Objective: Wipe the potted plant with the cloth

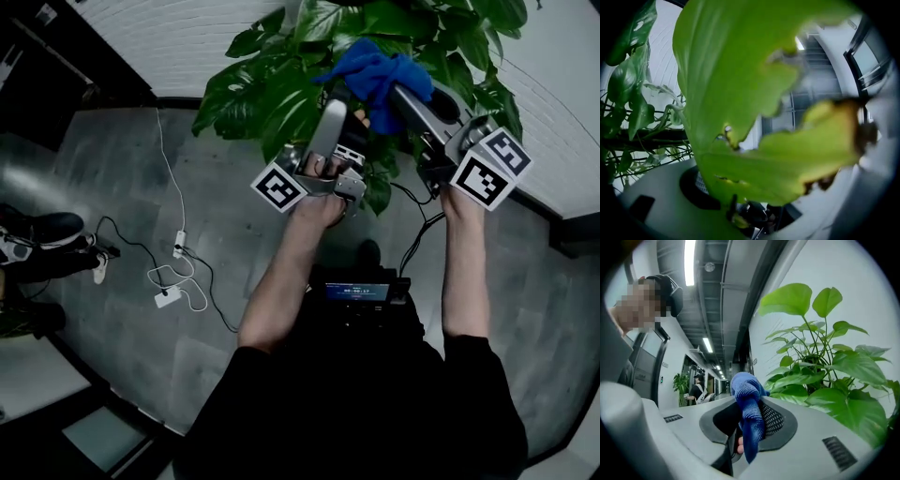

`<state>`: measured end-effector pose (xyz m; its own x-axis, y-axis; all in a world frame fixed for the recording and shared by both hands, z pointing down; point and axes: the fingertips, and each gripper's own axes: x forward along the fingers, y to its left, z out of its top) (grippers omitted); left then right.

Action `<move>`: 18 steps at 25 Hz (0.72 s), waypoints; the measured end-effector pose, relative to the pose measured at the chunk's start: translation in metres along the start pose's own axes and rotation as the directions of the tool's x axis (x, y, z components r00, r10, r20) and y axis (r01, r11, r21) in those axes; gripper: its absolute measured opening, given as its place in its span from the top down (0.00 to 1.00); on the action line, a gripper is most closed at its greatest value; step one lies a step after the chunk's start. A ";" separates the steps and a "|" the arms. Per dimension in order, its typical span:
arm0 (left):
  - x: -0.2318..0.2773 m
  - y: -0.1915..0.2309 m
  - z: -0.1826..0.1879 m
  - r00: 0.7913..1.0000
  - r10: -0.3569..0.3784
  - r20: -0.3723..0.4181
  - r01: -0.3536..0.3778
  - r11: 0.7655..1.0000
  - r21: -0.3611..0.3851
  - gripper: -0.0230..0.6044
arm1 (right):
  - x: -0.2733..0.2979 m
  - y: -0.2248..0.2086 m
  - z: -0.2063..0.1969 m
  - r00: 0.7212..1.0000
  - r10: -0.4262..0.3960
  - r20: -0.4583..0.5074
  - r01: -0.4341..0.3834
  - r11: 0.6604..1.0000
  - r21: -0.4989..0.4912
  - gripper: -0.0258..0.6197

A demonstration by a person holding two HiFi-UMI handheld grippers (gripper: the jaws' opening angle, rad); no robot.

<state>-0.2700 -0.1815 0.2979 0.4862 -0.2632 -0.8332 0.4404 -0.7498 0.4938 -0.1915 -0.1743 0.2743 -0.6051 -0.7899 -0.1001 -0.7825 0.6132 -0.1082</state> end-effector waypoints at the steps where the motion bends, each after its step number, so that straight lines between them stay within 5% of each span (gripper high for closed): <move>1: 0.001 0.000 -0.001 1.000 -0.001 -0.003 0.001 1.000 -0.001 0.43 | 0.004 0.002 -0.007 1.000 0.013 -0.013 -0.013 1.000 0.010 0.82; 11: -0.015 0.013 -0.006 0.999 0.043 -0.020 -0.043 0.999 0.020 0.43 | 0.001 0.036 -0.077 0.976 0.163 -0.147 -0.152 0.985 0.086 0.82; 18: -0.045 0.026 -0.018 0.994 0.110 0.008 -0.110 0.994 0.026 0.43 | -0.051 0.047 -0.106 0.949 0.251 -0.193 -0.225 0.963 0.149 0.82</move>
<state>-0.2669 -0.1779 0.3526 0.5259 -0.3486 -0.7758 0.3643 -0.7319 0.5758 -0.2130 -0.1061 0.3793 -0.7988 -0.5977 0.0684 -0.5956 0.7698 -0.2294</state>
